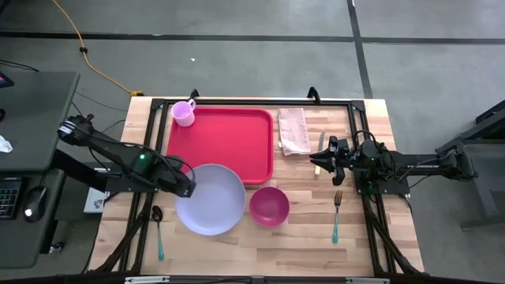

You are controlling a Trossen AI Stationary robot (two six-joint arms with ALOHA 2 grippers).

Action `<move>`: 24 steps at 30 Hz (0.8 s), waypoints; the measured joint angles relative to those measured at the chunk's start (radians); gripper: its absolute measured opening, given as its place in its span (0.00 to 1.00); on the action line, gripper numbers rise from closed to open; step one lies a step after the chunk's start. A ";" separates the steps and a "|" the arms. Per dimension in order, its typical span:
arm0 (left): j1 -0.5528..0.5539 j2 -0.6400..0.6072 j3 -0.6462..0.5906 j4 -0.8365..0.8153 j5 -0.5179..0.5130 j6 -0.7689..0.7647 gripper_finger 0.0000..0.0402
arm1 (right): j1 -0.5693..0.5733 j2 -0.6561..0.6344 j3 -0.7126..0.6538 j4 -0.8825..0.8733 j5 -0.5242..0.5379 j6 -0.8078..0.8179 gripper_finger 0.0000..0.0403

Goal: Set up tray
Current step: Put the purple plate on the red serving tray to the bottom right of the pink mug

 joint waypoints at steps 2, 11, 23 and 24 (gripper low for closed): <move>0.000 -0.024 0.000 0.000 -0.027 -0.033 0.03 | 0.000 0.000 0.000 0.000 0.000 0.002 0.18; 0.000 -0.109 0.000 -0.078 -0.093 -0.199 0.03 | 0.000 0.000 0.000 0.000 0.000 0.004 0.18; 0.000 -0.141 0.002 -0.098 -0.168 -0.298 0.03 | 0.000 0.000 0.000 0.000 -0.001 0.004 0.18; 0.000 -0.141 0.002 -0.098 -0.181 -0.301 0.03 | 0.000 0.000 0.000 0.000 -0.001 0.004 0.18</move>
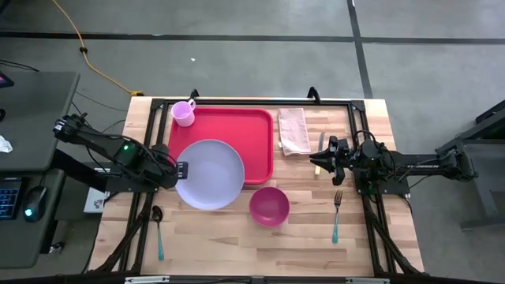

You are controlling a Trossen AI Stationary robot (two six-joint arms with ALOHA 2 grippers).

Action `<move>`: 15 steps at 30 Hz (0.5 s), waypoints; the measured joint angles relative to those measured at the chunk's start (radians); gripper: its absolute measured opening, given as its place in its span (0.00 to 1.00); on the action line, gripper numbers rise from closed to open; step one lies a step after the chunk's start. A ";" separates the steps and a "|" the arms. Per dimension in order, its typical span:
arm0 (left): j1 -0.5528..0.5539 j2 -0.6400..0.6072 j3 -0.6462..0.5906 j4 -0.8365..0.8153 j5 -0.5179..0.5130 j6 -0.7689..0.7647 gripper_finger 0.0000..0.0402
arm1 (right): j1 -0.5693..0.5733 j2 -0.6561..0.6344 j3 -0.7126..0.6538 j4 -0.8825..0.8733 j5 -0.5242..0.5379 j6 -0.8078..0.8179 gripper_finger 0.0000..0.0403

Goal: Set up tray
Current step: Put the purple plate on the red serving tray to the bottom right of the pink mug

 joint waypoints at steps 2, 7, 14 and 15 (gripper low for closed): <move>0.000 0.000 0.000 0.001 -0.019 -0.021 0.03 | 0.000 0.000 0.000 0.000 0.000 -0.001 0.18; 0.000 0.000 0.000 0.001 -0.102 -0.066 0.03 | 0.000 0.000 0.000 0.000 0.000 -0.004 0.18; 0.000 0.000 0.000 0.000 -0.232 -0.129 0.03 | 0.000 0.000 0.000 0.000 0.000 -0.008 0.18; 0.001 0.000 0.000 0.000 -0.250 -0.137 0.03 | 0.000 0.000 0.000 0.000 0.000 -0.010 0.18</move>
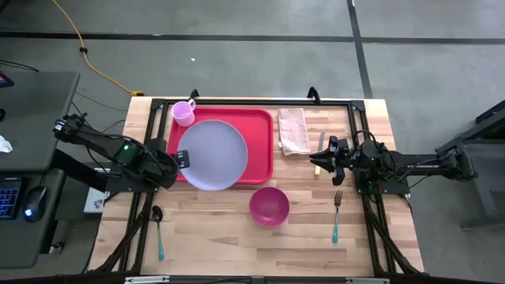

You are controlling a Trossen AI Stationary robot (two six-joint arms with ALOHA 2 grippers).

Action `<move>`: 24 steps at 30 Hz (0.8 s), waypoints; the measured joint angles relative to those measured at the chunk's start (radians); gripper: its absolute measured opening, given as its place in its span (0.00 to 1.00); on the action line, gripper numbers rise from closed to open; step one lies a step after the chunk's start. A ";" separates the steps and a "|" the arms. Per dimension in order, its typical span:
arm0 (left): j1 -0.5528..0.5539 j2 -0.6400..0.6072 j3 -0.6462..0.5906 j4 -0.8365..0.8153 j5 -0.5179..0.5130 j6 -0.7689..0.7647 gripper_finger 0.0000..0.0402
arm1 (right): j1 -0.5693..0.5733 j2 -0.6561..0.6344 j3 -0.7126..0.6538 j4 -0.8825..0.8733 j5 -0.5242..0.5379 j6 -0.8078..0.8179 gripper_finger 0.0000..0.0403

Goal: Set up tray
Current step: Put the purple plate on the red serving tray to the bottom right of the pink mug

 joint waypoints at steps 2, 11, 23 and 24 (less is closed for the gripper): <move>0.000 0.000 0.000 -0.001 -0.028 -0.019 0.03 | 0.000 0.000 0.000 0.000 0.000 -0.003 0.18; 0.000 0.056 0.000 -0.030 -0.067 -0.097 0.03 | 0.000 0.000 0.000 0.000 0.000 -0.009 0.18; 0.017 0.091 0.000 -0.086 -0.071 -0.265 0.03 | 0.000 0.000 0.000 0.010 0.000 -0.007 0.18; 0.033 0.091 0.000 -0.085 -0.068 -0.267 0.03 | 0.000 0.000 0.000 0.010 0.000 -0.007 0.18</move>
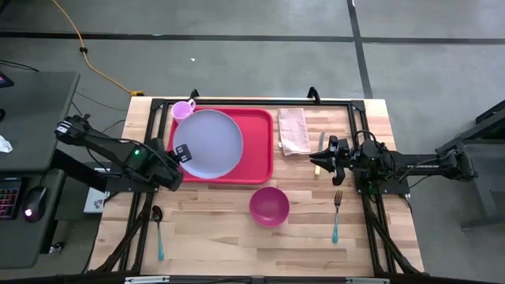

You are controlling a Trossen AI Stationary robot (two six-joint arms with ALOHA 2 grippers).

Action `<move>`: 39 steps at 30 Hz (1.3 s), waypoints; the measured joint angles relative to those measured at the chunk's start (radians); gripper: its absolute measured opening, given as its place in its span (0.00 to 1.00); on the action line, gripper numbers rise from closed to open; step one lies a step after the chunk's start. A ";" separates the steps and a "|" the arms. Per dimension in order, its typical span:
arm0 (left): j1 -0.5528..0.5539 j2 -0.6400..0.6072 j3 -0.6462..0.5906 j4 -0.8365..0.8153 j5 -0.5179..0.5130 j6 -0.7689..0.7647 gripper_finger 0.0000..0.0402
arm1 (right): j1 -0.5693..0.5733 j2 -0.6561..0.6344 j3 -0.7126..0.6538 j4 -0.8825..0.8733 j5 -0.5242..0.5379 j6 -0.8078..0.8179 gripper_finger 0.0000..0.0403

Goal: Set up tray
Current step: Put the purple plate on the red serving tray to the bottom right of the pink mug

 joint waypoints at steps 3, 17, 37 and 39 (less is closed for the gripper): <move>0.055 0.005 0.000 -0.001 0.012 0.016 0.03 | 0.000 0.000 0.000 0.002 0.000 0.007 0.18; 0.348 0.087 0.000 0.167 0.111 0.380 0.03 | 0.000 0.000 0.000 0.004 0.049 0.040 0.18; 0.504 0.320 -0.002 0.282 0.317 0.431 0.03 | 0.000 0.001 0.000 -0.014 0.037 0.061 0.18; 0.504 0.333 -0.002 0.284 0.330 0.429 0.03 | 0.000 0.001 0.000 -0.019 0.021 0.061 0.18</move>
